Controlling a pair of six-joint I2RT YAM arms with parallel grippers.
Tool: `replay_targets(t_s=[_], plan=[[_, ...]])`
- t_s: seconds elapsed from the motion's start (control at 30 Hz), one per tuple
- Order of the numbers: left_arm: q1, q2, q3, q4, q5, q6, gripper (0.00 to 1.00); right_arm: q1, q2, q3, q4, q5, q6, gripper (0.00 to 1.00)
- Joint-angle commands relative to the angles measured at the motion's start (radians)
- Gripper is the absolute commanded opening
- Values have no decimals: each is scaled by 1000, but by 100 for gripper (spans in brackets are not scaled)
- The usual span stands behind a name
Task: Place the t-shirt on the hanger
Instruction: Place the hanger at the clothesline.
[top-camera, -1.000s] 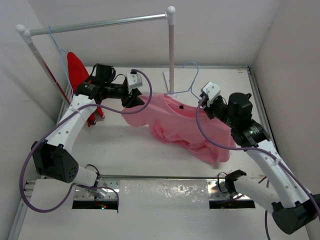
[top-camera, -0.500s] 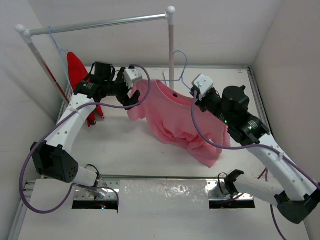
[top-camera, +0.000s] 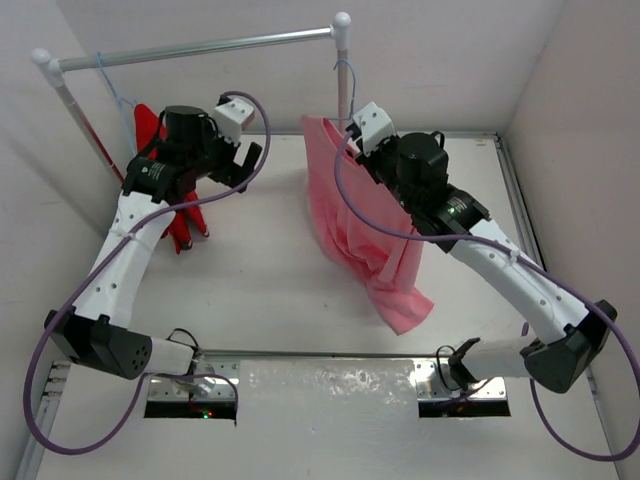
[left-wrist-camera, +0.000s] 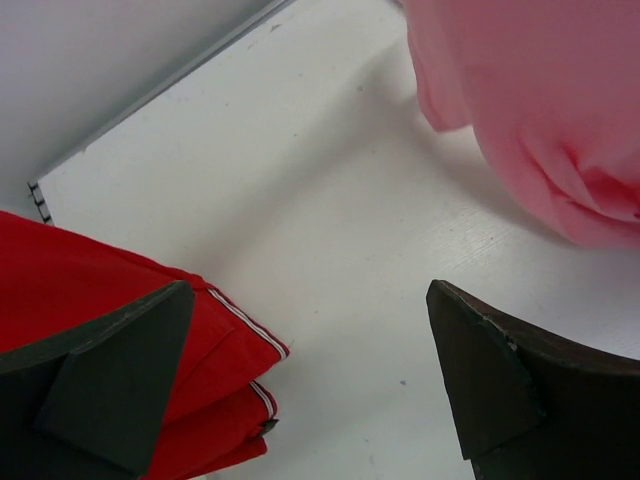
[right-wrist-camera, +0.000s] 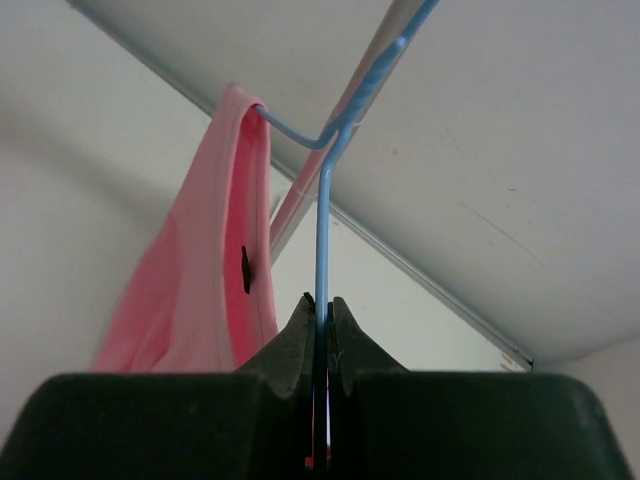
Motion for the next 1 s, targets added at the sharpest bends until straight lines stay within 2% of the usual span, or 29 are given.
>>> replay_targets(t_s=[0.0, 0.07, 0.27, 0.4, 0.5, 0.63, 0.7, 0.9, 0.97], plan=[[9, -23, -31, 30, -20, -80, 100, 6, -3, 68, 179, 35, 23, 0], [9, -26, -87, 39, 15, -74, 100, 6, 11, 79, 220, 16, 31, 0], [9, -27, -252, 127, -45, -29, 100, 5, 117, 241, 202, -47, 57, 0], [8, -33, -333, 159, -28, 32, 100, 5, 247, 434, 164, -52, 78, 0], [8, -38, -394, 211, -68, 48, 100, 5, 373, 614, 100, -44, 80, 0], [8, -36, -444, 236, -76, 55, 100, 5, 589, 908, -43, 5, 59, 0], [8, -38, -453, 233, -76, 61, 100, 6, 611, 895, -49, 37, 51, 0], [8, -44, -467, 242, -85, 71, 100, 5, 540, 662, 61, 83, 35, 0], [8, -44, -473, 248, -77, 71, 100, 6, 539, 650, 52, 84, 32, 0]])
